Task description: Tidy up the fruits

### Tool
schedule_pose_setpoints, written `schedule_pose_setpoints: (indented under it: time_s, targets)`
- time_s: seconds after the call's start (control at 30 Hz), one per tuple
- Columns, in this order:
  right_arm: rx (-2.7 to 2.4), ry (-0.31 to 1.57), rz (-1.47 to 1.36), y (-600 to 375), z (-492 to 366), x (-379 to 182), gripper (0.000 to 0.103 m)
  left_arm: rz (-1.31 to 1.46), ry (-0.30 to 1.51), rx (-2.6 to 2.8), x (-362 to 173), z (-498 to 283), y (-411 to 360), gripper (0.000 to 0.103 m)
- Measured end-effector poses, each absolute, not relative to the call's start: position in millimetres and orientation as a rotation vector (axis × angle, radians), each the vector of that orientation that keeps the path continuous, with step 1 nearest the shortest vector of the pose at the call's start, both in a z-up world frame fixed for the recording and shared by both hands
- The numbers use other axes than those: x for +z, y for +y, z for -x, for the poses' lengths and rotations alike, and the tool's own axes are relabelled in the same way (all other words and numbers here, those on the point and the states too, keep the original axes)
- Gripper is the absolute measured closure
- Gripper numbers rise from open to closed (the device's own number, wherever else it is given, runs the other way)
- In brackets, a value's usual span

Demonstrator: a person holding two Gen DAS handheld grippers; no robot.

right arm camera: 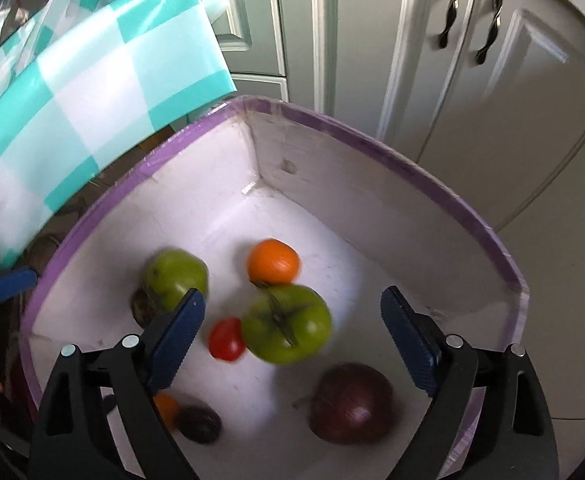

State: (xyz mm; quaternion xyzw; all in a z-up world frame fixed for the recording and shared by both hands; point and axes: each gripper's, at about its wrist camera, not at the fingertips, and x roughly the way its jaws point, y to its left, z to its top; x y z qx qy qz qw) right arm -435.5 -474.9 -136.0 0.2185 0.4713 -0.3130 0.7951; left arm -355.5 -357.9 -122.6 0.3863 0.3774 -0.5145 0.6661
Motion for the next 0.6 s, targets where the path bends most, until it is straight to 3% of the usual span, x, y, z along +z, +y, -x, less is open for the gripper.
schedule_pose_setpoints:
  time_s: [0.6]
  targets:
    - [-0.670,1.046,-0.498,-465.5,442.0,-144.3,0.016,-0.913,0.886,-1.116,-136.3,369.7,-361.4,0.004]
